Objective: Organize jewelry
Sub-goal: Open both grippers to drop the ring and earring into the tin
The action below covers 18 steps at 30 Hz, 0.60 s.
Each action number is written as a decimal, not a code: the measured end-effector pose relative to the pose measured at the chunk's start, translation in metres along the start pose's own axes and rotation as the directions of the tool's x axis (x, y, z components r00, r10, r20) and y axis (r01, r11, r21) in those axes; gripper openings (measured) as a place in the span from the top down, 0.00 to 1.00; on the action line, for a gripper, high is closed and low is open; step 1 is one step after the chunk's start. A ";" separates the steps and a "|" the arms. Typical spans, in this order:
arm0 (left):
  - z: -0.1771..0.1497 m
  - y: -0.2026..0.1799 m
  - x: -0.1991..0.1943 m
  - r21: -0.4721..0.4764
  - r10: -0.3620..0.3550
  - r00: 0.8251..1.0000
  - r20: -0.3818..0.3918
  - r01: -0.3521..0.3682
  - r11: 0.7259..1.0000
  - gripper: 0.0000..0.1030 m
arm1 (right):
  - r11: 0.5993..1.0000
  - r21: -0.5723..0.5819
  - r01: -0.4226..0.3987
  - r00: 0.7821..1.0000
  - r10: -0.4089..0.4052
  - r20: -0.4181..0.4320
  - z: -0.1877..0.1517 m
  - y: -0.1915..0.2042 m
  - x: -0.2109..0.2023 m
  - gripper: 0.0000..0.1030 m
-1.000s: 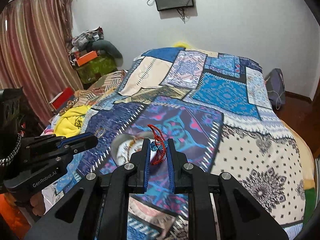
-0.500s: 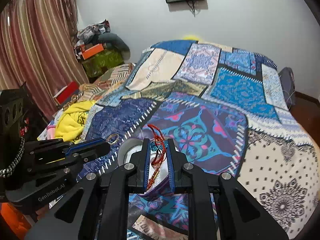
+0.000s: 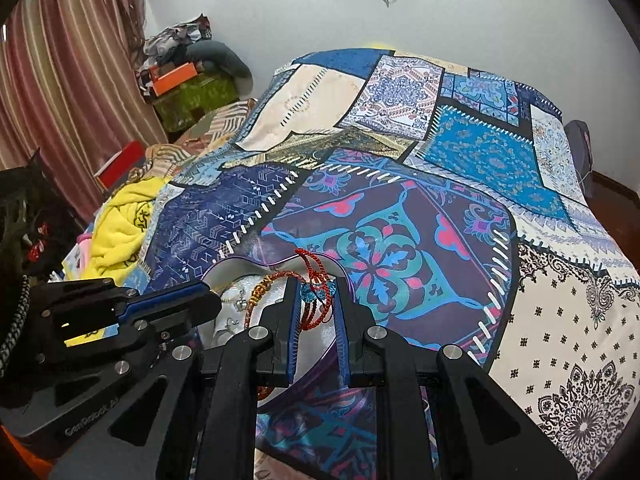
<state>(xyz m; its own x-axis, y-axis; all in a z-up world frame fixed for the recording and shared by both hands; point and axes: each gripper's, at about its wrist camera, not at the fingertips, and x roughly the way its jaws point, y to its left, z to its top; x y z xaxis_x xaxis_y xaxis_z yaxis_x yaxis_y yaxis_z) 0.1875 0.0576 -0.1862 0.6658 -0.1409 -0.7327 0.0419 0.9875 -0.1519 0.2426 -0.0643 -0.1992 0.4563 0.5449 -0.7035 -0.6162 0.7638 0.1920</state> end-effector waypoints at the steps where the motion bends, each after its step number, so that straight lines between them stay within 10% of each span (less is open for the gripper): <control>1: 0.000 0.000 0.000 0.001 0.000 1.000 0.000 0.000 1.000 0.95 | 1.000 -0.002 0.002 1.000 -0.002 -0.003 -0.001 0.000 0.000 0.86; 18: 0.006 0.000 -0.018 -0.024 -0.004 1.000 0.022 0.004 1.000 0.84 | 0.999 -0.031 -0.008 0.999 0.007 -0.040 -0.003 0.006 -0.007 0.81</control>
<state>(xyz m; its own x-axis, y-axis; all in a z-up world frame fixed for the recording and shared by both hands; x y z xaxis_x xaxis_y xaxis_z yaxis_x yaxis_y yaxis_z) 0.1802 0.0603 -0.1688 0.6816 -0.1431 -0.7176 0.0266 0.9849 -0.1711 0.2340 -0.0643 -0.1948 0.4263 0.5356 -0.7290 -0.6395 0.7484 0.1760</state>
